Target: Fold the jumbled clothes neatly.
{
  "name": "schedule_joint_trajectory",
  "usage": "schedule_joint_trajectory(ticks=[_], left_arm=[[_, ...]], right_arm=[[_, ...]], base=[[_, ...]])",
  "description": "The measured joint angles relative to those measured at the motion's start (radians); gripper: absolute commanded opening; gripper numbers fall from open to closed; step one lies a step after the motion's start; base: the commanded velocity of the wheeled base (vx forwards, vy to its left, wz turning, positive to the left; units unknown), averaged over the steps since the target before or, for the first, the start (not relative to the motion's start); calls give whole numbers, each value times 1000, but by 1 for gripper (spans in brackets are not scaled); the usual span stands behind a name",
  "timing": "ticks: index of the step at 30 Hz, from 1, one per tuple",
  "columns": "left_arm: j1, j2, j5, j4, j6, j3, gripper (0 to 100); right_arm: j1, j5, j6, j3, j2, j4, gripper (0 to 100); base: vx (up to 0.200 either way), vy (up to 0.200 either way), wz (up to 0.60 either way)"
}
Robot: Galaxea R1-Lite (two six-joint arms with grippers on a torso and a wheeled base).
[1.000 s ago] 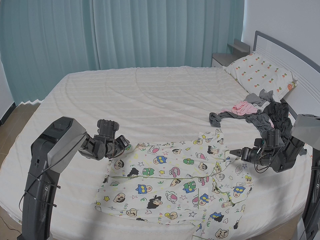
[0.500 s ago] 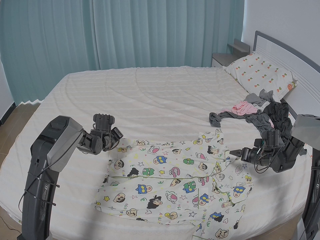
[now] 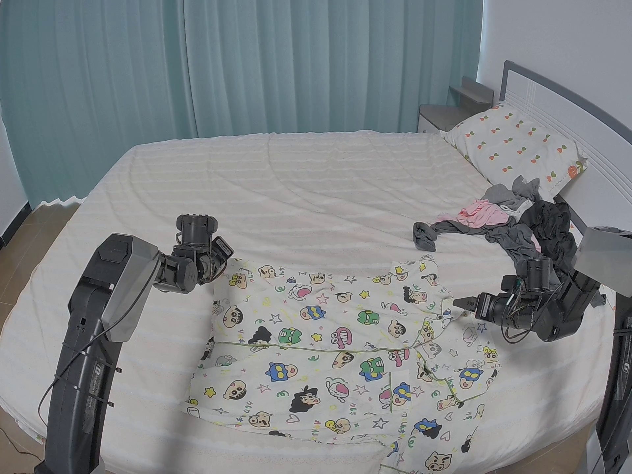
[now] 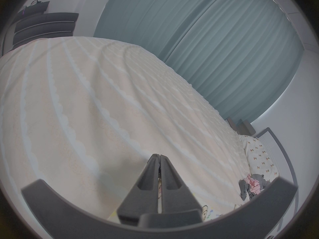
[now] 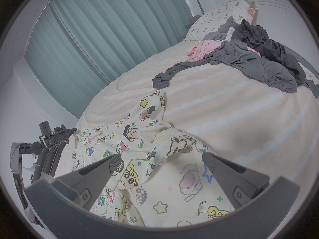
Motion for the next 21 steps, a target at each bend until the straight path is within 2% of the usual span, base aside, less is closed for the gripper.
schedule_joint_trajectory(ticks=[1,2,6,16,21], left_arm=[[0,5,0,12,0,-11,0],[0,11,0,31,0,-20,100],[0,36,10,96,-2,-39,100],[20,37,54,119,-22,-45,100],[23,-22,33,119,-51,-4,100]], right_arm=[[0,0,0,0,1,0,100],[0,0,0,0,2,0,100],[1,-1,-1,-1,6,0,100],[3,-1,-1,1,9,0,100],[7,0,0,2,8,-1,100]], base=[[0,0,0],[0,0,0],[0,0,0],[0,0,0],[0,0,0]])
